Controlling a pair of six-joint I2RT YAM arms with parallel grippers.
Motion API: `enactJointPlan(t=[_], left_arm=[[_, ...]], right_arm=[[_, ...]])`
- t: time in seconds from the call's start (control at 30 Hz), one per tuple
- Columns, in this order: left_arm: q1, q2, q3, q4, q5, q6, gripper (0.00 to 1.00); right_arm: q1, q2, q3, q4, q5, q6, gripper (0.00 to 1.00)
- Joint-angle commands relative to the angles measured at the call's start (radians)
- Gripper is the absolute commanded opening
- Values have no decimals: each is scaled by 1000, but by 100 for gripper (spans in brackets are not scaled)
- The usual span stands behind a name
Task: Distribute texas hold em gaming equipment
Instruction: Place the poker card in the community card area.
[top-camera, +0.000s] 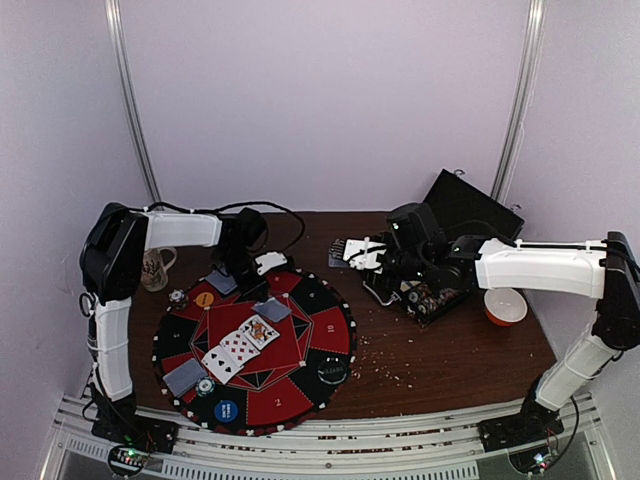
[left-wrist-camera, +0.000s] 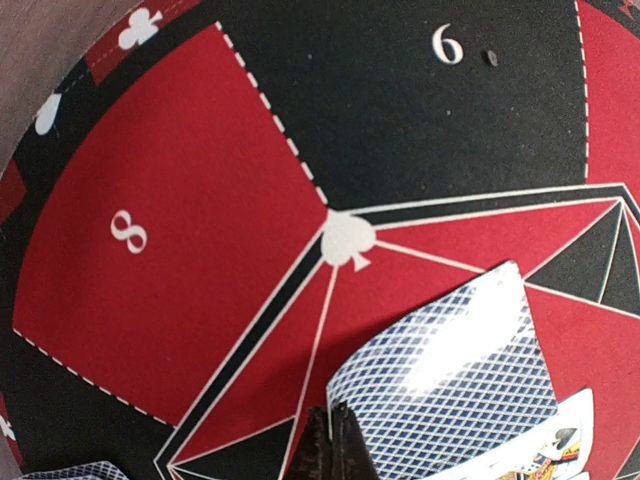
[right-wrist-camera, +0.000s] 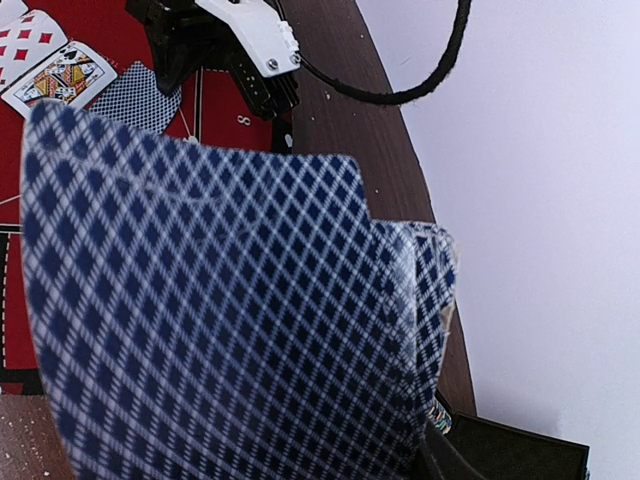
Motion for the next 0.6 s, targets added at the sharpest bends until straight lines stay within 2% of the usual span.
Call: enactJointPlan(t=[0.0, 0.23, 0.47, 0.57], left_arm=[[-16, -2, 0, 40, -14, 42, 0], [-25, -27, -33, 40, 34, 60, 0], [-27, -22, -31, 40, -2, 48, 0], [-28, -29, -12, 40, -37, 34, 12]], right_arm=[[-5, -33, -1, 1, 16, 6, 43], [-5, -31, -4, 0, 14, 6, 43], [-5, -31, 0, -2, 14, 6, 43], [-5, -33, 0, -4, 14, 6, 43]])
